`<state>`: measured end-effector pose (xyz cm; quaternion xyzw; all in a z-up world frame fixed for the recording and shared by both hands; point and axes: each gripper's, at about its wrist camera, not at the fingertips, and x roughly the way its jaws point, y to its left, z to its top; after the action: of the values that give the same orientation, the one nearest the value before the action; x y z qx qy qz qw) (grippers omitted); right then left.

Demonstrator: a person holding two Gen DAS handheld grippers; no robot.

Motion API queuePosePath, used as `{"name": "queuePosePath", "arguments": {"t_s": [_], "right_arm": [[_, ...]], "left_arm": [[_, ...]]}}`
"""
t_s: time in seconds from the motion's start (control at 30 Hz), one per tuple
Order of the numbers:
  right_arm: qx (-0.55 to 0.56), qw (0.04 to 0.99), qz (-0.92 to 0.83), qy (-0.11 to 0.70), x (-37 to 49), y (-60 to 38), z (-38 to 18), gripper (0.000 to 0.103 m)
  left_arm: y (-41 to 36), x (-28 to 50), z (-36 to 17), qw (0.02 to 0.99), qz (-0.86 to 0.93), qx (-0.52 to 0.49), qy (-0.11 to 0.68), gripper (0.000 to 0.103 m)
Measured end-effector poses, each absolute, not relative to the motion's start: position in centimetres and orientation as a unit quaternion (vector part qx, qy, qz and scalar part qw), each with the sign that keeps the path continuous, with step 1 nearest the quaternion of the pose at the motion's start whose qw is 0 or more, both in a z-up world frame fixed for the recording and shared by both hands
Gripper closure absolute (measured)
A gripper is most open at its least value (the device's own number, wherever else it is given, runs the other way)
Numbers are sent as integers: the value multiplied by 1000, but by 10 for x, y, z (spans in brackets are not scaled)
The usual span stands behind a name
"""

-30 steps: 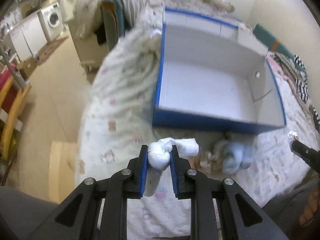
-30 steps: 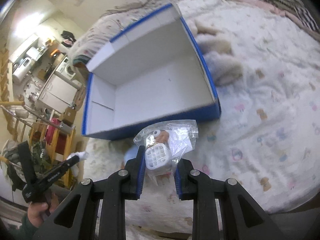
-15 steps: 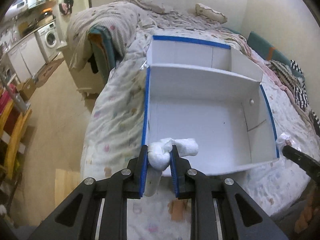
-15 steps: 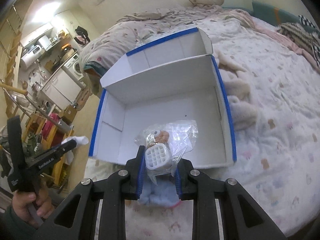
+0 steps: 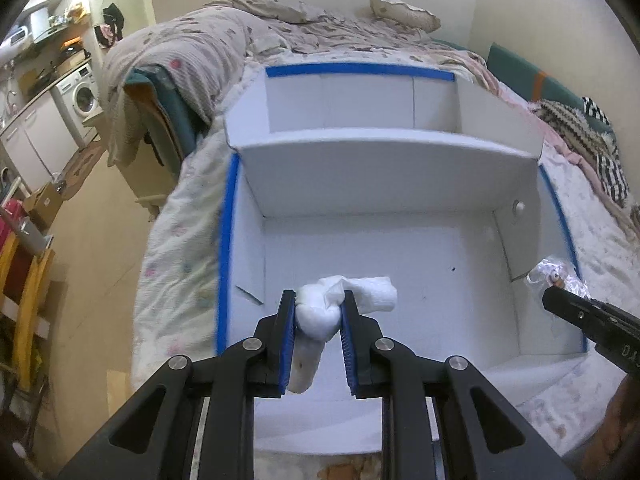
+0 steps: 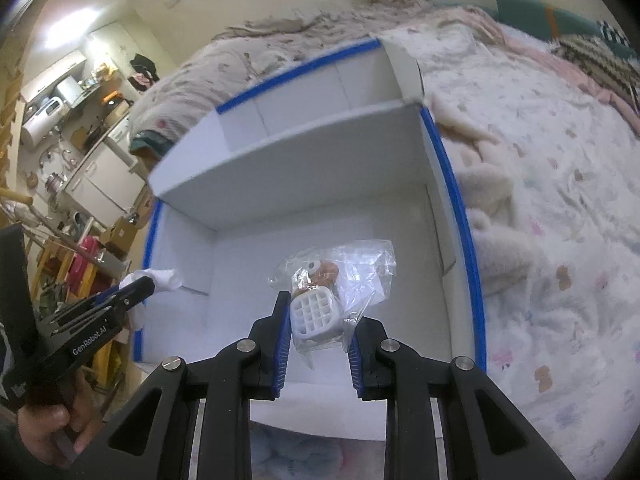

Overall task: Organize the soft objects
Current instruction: 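Carry the cotton and bag over the box with both tools and release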

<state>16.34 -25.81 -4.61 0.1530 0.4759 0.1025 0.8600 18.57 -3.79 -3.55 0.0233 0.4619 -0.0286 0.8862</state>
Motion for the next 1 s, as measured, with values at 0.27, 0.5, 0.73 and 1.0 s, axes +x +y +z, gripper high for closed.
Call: {"name": "queuePosePath", "arguments": {"t_s": [0.27,0.5,0.73,1.0], "right_arm": [[125,844,91,513,175,-245,-75,76],[87,836,86,534,181,-231,-87,76],[81,830,90,544,180,-230,-93,76],[100,837,90,530,183,-236,-86,51]], "left_arm": [[-48,200,-69,871,-25,20,491,84],[-40,201,-79,869,-11,13,495,84],[-36,203,-81,865,-4,0,501,84],[-37,199,-75,872,-6,6,489,72]]}}
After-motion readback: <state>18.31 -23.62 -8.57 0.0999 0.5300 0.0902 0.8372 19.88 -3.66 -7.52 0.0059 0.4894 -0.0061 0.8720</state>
